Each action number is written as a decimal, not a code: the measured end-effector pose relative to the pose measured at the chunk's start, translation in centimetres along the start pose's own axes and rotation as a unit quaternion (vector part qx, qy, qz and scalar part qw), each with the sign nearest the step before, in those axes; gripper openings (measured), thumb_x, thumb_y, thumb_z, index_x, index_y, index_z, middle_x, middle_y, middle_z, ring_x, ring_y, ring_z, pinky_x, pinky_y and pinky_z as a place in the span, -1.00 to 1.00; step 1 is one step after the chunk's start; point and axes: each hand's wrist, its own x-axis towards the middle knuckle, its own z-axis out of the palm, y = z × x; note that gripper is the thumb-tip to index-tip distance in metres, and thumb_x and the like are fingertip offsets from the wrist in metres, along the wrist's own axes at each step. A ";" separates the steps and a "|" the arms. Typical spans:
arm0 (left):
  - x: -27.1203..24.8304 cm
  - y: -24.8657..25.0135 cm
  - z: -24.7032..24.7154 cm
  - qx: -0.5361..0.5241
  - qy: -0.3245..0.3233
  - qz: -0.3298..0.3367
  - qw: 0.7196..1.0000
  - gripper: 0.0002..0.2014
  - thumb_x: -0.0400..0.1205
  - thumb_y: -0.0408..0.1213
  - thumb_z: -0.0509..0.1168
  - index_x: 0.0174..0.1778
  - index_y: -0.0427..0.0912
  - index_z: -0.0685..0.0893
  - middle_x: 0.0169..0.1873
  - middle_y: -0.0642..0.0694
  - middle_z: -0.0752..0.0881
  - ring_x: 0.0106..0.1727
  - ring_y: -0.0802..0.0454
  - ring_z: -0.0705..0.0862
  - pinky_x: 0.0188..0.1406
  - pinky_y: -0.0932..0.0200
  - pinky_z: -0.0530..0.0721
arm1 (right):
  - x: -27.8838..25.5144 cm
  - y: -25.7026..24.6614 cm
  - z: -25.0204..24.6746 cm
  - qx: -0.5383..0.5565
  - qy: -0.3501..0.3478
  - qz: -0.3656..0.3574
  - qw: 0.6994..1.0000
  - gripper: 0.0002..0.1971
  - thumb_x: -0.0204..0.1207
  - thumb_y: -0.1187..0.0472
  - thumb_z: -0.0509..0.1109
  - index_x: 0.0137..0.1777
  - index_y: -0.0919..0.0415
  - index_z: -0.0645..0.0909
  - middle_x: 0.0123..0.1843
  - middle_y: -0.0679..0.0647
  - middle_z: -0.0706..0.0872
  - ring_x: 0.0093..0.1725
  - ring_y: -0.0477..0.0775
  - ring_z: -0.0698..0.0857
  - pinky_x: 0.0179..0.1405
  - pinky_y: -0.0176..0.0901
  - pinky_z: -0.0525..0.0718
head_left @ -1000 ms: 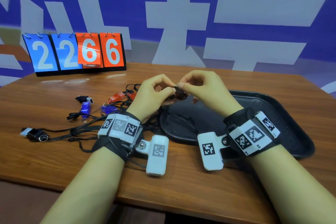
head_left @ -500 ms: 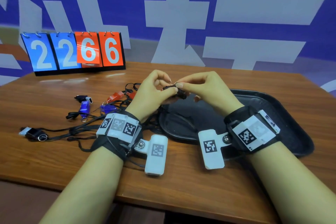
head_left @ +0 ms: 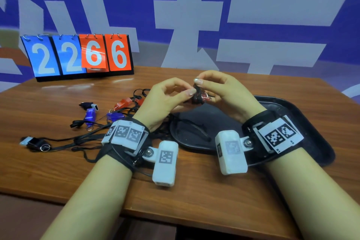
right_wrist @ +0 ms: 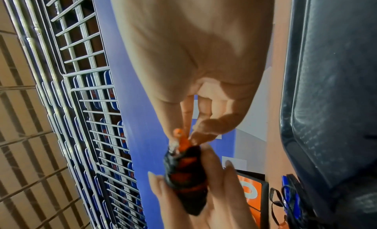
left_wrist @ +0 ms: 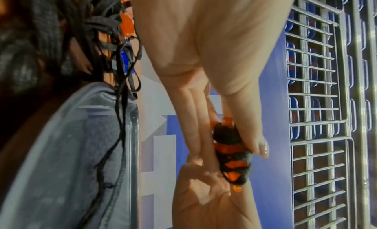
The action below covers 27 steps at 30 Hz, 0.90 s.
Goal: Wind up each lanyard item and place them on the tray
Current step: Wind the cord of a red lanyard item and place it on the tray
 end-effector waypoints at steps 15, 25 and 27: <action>0.6 -0.7 -0.2 -0.054 0.147 0.013 0.988 -0.86 0.53 -0.30 0.51 -0.12 -0.26 0.71 -0.20 -0.15 0.82 -0.16 -0.09 0.84 -0.30 0.18 0.79 | 0.6 1.3 0.2 0.027 -0.001 0.043 0.999 -0.82 0.59 0.51 0.31 0.08 0.40 0.71 -0.10 0.20 0.78 -0.12 0.03 0.76 0.03 -0.20 0.79; 1.2 -0.9 0.1 0.028 0.189 -0.018 0.981 -0.79 0.54 -0.26 0.53 -0.01 -0.30 0.77 -0.26 -0.10 0.85 -0.23 -0.03 0.85 -0.33 0.25 0.77 | 0.6 1.4 -0.8 -0.038 0.032 0.062 0.997 -0.75 0.52 0.31 0.51 0.14 0.44 0.75 0.06 0.29 0.82 -0.07 0.08 0.78 0.11 -0.11 0.78; 1.5 -0.2 0.0 0.042 0.167 -0.026 0.985 -0.83 0.59 -0.24 0.49 0.04 -0.22 0.80 -0.17 -0.13 0.87 -0.13 -0.03 0.86 -0.24 0.26 0.77 | 0.8 0.7 -1.3 0.022 0.051 0.076 0.996 -0.74 0.53 0.38 0.49 0.18 0.49 0.72 0.10 0.32 0.79 -0.09 0.06 0.77 0.04 -0.18 0.80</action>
